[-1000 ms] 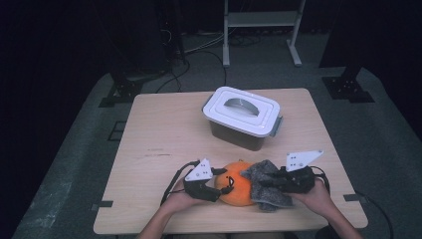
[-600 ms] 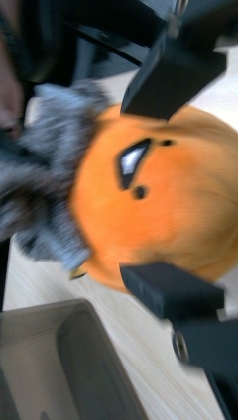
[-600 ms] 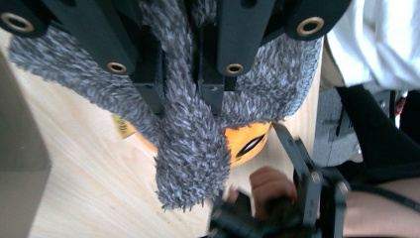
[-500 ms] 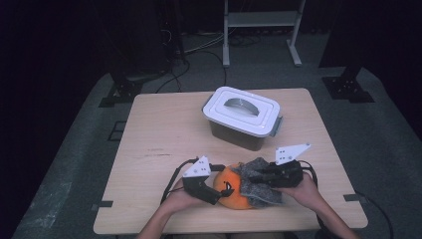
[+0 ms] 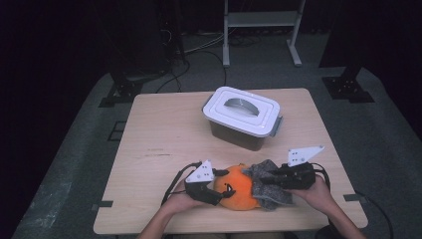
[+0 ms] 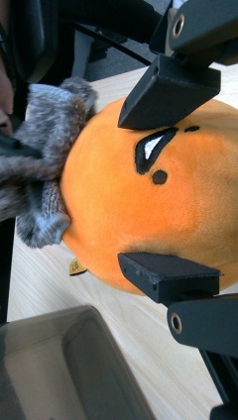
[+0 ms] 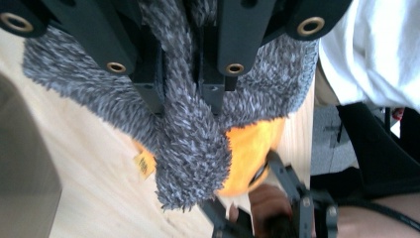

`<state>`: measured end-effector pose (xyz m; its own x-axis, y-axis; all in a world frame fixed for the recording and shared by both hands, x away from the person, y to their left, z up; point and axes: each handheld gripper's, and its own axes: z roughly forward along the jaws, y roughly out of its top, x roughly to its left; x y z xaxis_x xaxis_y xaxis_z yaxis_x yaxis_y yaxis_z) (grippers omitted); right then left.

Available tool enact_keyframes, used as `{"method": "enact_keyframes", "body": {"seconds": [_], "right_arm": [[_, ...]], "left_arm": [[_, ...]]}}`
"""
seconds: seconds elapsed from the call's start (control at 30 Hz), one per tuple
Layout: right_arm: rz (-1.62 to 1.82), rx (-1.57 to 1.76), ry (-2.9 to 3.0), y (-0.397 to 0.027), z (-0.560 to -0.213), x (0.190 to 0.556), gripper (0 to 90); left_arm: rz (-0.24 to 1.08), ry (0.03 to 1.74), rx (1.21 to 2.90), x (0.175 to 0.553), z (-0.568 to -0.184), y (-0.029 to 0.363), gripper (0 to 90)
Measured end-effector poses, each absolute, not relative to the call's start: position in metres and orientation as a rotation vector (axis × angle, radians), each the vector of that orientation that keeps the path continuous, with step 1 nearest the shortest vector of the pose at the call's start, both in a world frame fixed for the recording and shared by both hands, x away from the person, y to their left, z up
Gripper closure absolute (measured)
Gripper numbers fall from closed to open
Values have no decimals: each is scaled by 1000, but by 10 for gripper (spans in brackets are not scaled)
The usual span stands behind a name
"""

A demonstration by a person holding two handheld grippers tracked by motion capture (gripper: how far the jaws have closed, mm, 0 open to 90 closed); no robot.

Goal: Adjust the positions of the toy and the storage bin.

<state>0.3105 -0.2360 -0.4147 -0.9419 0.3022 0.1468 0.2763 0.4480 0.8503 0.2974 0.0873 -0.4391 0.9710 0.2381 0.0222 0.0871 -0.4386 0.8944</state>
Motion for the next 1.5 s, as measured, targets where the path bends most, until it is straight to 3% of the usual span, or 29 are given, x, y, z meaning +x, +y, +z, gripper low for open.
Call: {"method": "enact_keyframes", "body": {"seconds": [0.37, 0.43, 0.6, 0.67, 0.73, 0.9, 1.13, 1.3, 1.4, 1.43, 1.47, 1.5], "right_arm": [[1603, 507, 2631, -215, -410, 324, 766], [1600, 512, 2629, -216, -412, 322, 766], [1586, 518, 2634, -219, -419, 313, 765], [1581, 525, 2632, -220, -420, 311, 764], [1576, 530, 2632, -222, -421, 308, 764], [1564, 540, 2628, -225, -417, 305, 766], [1597, 506, 2610, -207, -405, 318, 766], [1589, 508, 2633, -204, -412, 318, 766], [1594, 454, 2646, -205, -415, 307, 766], [1590, 432, 2648, -204, -414, 304, 766], [1590, 432, 2648, -204, -414, 304, 766], [1582, 420, 2657, -204, -413, 302, 766]], "left_arm": [[157, 230, 2018, 297, -440, 95, 324], [153, 234, 2014, 297, -439, 93, 304], [123, 274, 2002, 302, -435, 87, 159], [116, 290, 2009, 305, -436, 85, 158], [107, 289, 2021, 307, -438, 85, 222], [105, 243, 2036, 306, -439, 83, 289], [106, 210, 2053, 307, -437, 84, 299], [82, 248, 2032, 313, -432, 85, 179], [3, 325, 2056, 320, -434, 80, 52], [-26, 324, 2066, 320, -436, 79, 65], [-26, 324, 2066, 320, -436, 79, 143], [-29, 312, 2070, 318, -438, 79, 143]]}}
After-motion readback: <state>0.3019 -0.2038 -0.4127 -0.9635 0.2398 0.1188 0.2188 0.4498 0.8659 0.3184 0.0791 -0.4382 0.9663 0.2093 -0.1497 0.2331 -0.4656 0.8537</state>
